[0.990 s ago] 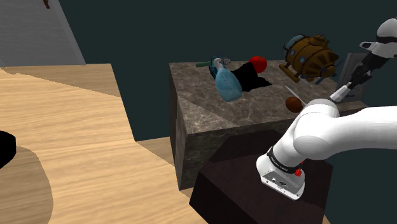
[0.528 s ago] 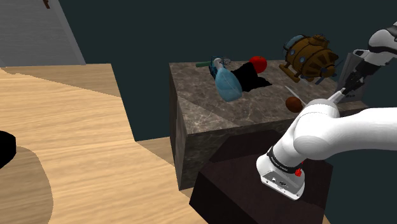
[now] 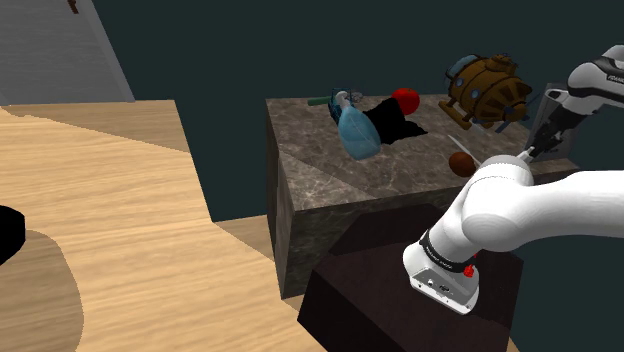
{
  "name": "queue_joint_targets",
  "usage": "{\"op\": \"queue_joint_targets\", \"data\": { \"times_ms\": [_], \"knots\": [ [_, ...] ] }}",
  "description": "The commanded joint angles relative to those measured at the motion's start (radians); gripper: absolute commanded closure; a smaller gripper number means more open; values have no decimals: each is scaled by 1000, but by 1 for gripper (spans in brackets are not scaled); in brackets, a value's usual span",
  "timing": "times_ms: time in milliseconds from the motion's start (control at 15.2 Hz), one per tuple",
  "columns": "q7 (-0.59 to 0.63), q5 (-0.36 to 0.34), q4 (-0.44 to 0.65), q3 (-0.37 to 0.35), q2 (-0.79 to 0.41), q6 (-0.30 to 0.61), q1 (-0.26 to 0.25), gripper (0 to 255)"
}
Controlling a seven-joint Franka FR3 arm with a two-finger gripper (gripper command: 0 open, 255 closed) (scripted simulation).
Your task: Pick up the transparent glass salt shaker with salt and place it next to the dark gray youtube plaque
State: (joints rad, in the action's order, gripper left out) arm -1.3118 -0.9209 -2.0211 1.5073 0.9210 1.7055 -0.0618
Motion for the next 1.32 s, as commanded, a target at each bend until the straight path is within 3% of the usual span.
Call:
{"op": "queue_joint_targets", "data": {
  "times_ms": [0,396,462,792,1056,1254],
  "knots": [
    [1,-2,-2,2,1,3,0,255],
    [1,-2,-2,2,1,3,0,255],
    [1,-2,-2,2,1,3,0,0],
    [1,-2,-2,2,1,3,0,0],
    [-27,59,78,-66,-33,-84,-2,0],
    [-27,59,78,-66,-33,-84,-2,0]
  ]
}}
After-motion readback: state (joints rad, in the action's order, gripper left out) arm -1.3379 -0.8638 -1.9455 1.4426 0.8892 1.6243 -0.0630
